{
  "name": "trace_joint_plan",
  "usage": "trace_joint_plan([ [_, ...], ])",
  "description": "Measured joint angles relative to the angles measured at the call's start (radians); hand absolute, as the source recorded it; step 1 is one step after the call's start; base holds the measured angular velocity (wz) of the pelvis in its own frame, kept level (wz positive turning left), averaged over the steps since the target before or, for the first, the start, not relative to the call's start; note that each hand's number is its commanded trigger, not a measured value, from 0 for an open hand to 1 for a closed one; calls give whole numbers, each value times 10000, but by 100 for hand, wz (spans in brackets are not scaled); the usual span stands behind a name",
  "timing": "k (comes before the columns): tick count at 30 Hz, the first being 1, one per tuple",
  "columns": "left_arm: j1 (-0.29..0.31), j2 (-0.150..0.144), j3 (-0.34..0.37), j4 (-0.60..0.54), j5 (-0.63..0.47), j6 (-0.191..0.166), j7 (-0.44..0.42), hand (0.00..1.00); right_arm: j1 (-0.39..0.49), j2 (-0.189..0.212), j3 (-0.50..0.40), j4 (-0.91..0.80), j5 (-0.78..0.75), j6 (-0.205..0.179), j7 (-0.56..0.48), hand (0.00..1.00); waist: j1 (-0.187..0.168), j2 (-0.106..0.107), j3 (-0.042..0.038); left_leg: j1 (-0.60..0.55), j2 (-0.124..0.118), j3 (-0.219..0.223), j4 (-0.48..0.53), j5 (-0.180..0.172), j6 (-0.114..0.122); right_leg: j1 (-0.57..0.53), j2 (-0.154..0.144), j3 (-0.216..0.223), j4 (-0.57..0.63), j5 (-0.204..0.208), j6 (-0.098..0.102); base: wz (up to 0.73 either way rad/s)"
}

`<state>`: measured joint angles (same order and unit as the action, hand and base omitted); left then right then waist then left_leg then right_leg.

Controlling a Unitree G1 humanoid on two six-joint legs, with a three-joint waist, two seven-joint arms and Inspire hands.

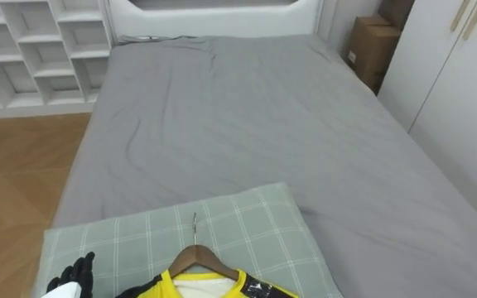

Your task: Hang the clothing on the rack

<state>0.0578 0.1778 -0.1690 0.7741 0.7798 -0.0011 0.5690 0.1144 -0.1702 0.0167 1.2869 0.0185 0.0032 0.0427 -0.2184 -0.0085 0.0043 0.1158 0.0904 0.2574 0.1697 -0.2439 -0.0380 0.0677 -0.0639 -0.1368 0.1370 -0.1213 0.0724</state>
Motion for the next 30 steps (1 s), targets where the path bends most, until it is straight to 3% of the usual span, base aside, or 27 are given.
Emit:
trace_joint_plan([
  [12,-573,-13,-7,4,170,31,-435,0,49,1,61,6,-1698,543,44,0,15,-9,32,-15,11,190,16,0,0,-138,20,223,22,0,-1,-6],
  [21,-735,-19,3,48,811,194,-588,0,5,3,55,-7,-1849,635,42,0,3,-9,22,-183,23,362,11,1,2,-451,28,266,160,13,-20,-5],
  [30,-1704,-7,-14,1646,784,376,-660,0,-194,5,78,12,-1745,629,39,0,-175,-65,38,-421,28,414,56,7,7,-769,20,310,183,37,-58,-1],
])
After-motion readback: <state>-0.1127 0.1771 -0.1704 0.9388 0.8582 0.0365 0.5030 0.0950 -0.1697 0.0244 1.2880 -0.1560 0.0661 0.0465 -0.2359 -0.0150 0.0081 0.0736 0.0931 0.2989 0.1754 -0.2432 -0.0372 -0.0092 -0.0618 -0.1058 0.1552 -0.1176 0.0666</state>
